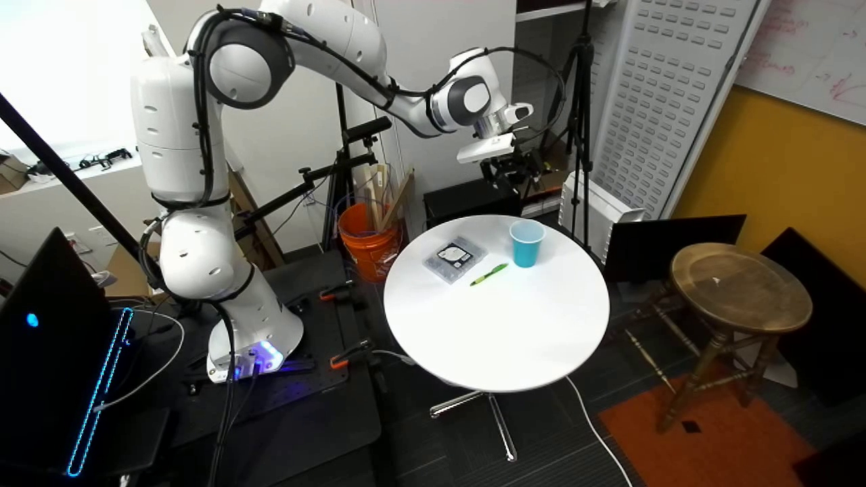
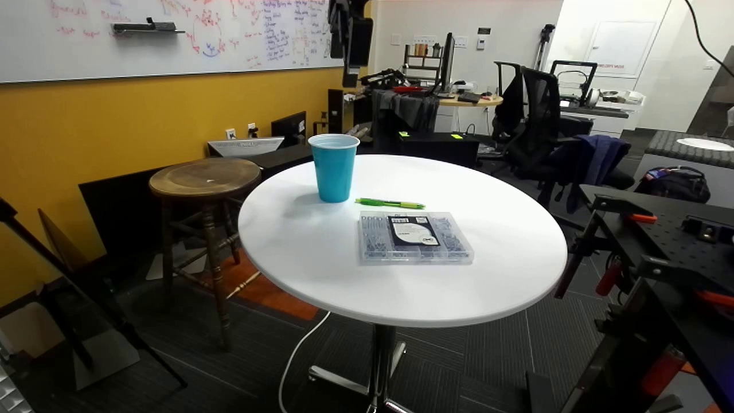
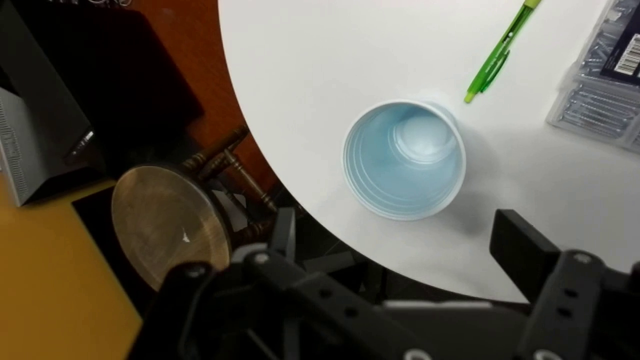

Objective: Move the cup slightly to the left

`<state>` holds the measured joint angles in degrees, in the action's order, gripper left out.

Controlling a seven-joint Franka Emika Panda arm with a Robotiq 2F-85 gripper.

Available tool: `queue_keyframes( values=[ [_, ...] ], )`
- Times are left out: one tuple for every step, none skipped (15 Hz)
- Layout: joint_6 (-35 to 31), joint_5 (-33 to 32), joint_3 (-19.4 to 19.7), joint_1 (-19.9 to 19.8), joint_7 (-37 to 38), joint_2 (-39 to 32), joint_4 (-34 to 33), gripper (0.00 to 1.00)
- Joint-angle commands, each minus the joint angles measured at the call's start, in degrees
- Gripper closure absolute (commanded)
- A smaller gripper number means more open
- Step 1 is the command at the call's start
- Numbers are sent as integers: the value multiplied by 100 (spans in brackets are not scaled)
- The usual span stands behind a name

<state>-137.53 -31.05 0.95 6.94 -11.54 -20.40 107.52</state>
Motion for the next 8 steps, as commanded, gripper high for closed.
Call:
queue_keyframes(
  values=[
    [16, -39, -35, -37, 48, 61, 12, 0],
    [17, -59, -35, -40, 66, 110, 27, 0],
    [17, -63, -36, -42, 67, 143, 41, 0],
    [17, -64, -36, -43, 67, 157, 48, 0],
    [17, -65, -36, -43, 67, 161, 58, 0],
    [17, -65, -36, -43, 68, 162, 68, 0],
    [16, -65, -36, -43, 68, 162, 77, 0],
    [15, -65, -36, -43, 69, 162, 84, 0]
  ],
)
